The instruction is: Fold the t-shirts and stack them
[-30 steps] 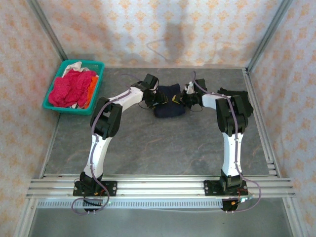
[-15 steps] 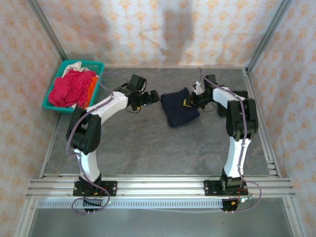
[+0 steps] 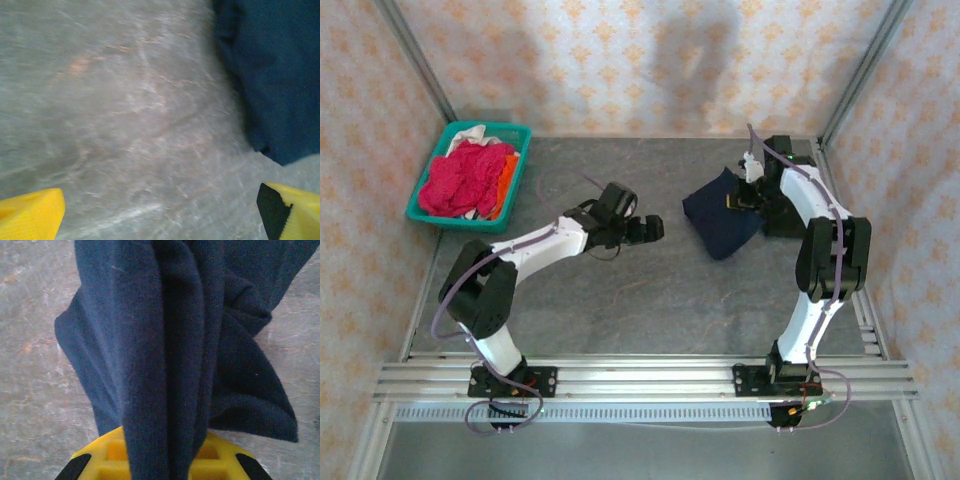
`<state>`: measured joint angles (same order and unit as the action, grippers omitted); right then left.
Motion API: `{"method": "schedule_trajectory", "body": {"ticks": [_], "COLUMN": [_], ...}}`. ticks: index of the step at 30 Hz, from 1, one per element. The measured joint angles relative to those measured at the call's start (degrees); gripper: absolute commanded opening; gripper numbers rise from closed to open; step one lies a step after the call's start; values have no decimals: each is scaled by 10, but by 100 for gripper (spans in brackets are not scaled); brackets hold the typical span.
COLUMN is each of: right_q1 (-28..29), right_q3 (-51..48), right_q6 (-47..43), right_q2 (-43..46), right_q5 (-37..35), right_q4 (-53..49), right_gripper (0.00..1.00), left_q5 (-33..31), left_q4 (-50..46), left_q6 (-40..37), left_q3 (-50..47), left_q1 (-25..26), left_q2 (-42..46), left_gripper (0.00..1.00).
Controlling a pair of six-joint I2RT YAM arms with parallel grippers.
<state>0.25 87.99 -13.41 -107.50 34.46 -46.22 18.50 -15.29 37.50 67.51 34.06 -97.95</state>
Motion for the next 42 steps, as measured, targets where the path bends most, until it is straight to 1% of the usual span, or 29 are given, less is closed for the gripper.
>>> {"method": "schedule_trajectory", "body": {"ticks": [4,9,14,21,25,37,42], "right_q1": [-5,-27,-46,-49,-67,-174,-195], "right_q3": [1,2,22,80,106,133,161], "right_q6": [3,7,5,2,0,-24,-30], "right_q2": [0,4,6,6,6,6,-18], "right_q5": [-17,-10,11,37,47,89,107], "right_q4": [10,27,20,-4,-26,-70,-82], "right_gripper": [0,0,0,0,0,0,0], "left_q5": [-2,-8,-10,-8,-8,-9,-10], "left_q4": [43,96,140,196,203,209,209], "left_q6": [-3,-28,-82,-157,-181,-195,-199], "left_q3": [-6,-17,-17,-42,-47,-61,-62], "left_q1": [34,62,72,76,78,78,78], "left_q2": [0,3,14,46,56,70,86], "left_gripper": [100,100,100,100,100,100,100]}}
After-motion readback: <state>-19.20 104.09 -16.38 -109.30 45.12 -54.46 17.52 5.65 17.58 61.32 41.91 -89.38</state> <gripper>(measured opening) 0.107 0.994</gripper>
